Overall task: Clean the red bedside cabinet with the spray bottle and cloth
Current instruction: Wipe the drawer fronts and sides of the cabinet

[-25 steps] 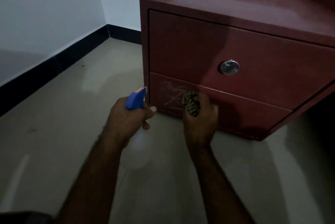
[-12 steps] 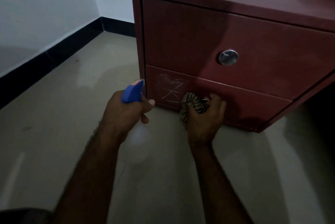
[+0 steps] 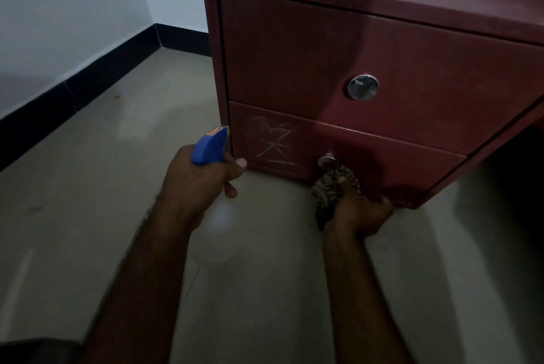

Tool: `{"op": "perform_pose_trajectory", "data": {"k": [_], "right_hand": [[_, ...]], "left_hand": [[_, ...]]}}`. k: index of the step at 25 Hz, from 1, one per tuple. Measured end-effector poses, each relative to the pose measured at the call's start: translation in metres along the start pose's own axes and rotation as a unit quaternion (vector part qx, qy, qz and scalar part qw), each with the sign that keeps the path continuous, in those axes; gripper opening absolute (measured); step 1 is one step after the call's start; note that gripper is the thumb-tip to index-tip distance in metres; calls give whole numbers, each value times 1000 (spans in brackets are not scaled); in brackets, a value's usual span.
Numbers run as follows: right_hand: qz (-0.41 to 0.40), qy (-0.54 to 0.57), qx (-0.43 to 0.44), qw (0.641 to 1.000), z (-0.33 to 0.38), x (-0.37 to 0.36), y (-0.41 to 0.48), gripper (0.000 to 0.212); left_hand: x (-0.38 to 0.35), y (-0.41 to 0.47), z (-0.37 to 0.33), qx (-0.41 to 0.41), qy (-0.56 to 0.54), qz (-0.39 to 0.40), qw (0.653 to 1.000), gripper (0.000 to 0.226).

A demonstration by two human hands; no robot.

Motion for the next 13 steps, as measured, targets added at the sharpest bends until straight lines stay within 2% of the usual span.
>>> {"op": "perform_pose_trajectory", "data": {"k": [1,3,6,11,13], "right_hand": [[-6,36,-27,999,-10,-1,1,72],[32,74,-83,993,-25,-19,-10,64],[102,57,-141,983,-31,-48,-42,67],[9,176,-197,965,-36,-43,-43,71],[23,199,-238,950,-33,-55,-69,60]], "left_hand": [[0,0,0,0,-1,1,1000,21],[0,1,-1,2,-3,0,1000,20],[-3,0,1,4,-3,2,1000,21],[-1,2,4,17,-9,5,1000,17],[6,4,3,14,-8,-7,1000,13]]}}
Point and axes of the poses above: each hand's wrist, its own y-axis towards the middle knuckle, its own x-axis out of the back of the hand, z = x × y, the point moved 10 cm from there along y, towards the middle knuckle, and after that the axes turned 14 degrees about x, right-handed, at the moved point
